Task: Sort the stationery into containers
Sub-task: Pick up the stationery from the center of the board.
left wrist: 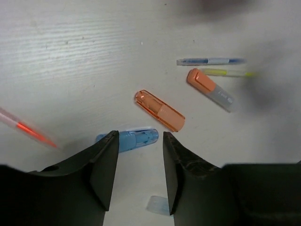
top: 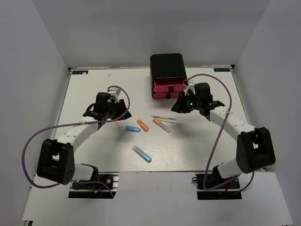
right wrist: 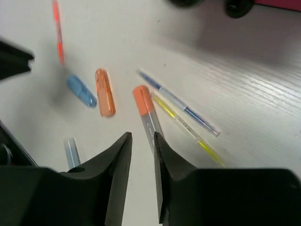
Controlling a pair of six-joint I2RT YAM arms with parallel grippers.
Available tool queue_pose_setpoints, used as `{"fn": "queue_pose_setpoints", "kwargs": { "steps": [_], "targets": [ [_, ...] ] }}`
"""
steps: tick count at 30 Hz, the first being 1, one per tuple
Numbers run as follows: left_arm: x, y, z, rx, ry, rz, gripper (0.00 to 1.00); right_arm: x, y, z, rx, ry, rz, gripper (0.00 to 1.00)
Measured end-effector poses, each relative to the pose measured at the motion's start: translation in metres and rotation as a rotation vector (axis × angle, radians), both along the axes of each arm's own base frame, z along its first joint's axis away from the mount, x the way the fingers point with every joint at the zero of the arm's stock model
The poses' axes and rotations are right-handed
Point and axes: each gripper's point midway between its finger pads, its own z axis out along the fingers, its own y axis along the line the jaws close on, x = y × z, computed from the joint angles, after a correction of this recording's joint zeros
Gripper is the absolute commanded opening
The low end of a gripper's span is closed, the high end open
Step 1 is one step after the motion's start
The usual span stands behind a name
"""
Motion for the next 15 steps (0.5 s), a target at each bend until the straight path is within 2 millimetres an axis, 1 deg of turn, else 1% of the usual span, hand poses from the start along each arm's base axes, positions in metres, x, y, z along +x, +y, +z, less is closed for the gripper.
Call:
{"fn": "queue_pose_setpoints", "kwargs": {
  "steps": [1, 2, 3, 4, 5, 8, 9, 10, 12, 15],
  "targets": [
    [0.002, -0.002, 0.0, 0.029, -0.024, -0.051, 0.52, -0.008, 0.0, -0.001, -0.006, -0.016, 0.044, 0.31],
    [0.003, -0.005, -0.001, 0.057, -0.049, -0.105, 0.54, -0.016, 0.0, -0.002, -0.008, -0.033, 0.087, 0.39],
    [0.003, -0.007, -0.002, 0.083, -0.068, -0.158, 0.56, -0.025, 0.002, -0.002, -0.005, -0.052, 0.139, 0.45],
    [0.001, -0.009, -0.004, 0.107, -0.086, -0.215, 0.6, -0.033, 0.002, -0.001, -0.006, -0.085, 0.199, 0.52],
    [-0.002, -0.011, -0.007, 0.13, -0.098, -0.27, 0.62, -0.041, 0.003, 0.0, -0.007, -0.123, 0.258, 0.64],
    [-0.009, -0.013, -0.016, 0.182, -0.109, -0.371, 0.66, -0.063, 0.006, 0.008, -0.009, -0.283, 0.453, 0.78],
    [-0.01, -0.014, -0.018, 0.195, -0.105, -0.388, 0.66, -0.069, 0.007, 0.011, -0.011, -0.341, 0.511, 0.85],
    [-0.01, -0.013, -0.02, 0.204, -0.1, -0.394, 0.66, -0.074, 0.008, 0.014, -0.013, -0.392, 0.561, 0.88],
    [-0.008, -0.011, -0.023, 0.217, -0.077, -0.378, 0.67, -0.081, 0.014, 0.016, -0.029, -0.485, 0.655, 0.89],
    [-0.009, -0.008, -0.024, 0.205, -0.023, -0.301, 0.69, -0.088, 0.025, 0.005, -0.068, -0.563, 0.777, 0.89]
  ]
}}
